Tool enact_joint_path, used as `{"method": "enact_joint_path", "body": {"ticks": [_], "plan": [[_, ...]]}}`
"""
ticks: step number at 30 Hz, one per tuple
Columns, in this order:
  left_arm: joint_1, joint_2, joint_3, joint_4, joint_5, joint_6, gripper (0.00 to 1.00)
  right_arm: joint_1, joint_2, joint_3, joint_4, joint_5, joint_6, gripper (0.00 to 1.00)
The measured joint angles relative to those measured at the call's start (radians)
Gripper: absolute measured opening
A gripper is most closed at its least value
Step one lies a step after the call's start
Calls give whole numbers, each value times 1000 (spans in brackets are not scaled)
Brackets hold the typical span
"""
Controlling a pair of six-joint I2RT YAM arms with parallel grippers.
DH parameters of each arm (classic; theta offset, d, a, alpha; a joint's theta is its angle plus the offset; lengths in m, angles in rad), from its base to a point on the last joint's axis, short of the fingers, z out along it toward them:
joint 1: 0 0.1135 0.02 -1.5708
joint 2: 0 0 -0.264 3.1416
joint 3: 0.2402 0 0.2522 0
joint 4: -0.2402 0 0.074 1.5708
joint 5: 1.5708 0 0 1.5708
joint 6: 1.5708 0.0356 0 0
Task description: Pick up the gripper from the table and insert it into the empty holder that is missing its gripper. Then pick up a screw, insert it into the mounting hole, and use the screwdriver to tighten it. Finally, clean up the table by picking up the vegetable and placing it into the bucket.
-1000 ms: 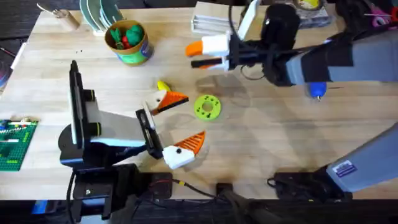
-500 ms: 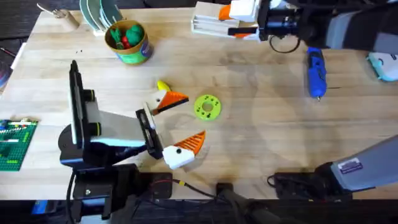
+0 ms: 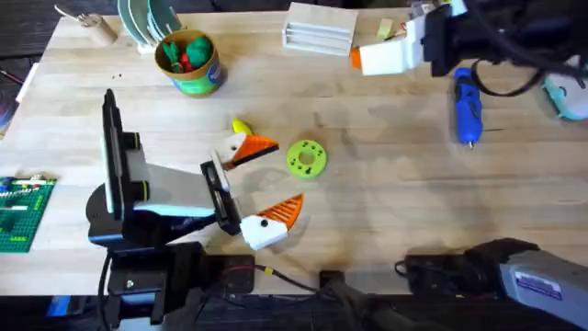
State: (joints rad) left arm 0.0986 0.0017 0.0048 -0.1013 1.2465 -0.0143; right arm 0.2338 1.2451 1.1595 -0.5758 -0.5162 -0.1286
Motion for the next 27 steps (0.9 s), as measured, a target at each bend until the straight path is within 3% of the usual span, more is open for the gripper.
{"method": "enact_joint_path", "body": {"ticks": [5,18,20,21,27], "plan": [[0,0,0,0,0,0,993,6,-56,3,-29,19,-47,982],[0,0,0,0,0,0,992,82,-57,-24,-259,83,-46,984],[0,0,0,0,0,0,993,91,-57,-71,-249,84,-28,985],[0,0,0,0,0,0,993,120,-57,-173,-168,88,16,985],[0,0,0,0,0,0,993,254,-56,-366,54,116,110,985]]}}
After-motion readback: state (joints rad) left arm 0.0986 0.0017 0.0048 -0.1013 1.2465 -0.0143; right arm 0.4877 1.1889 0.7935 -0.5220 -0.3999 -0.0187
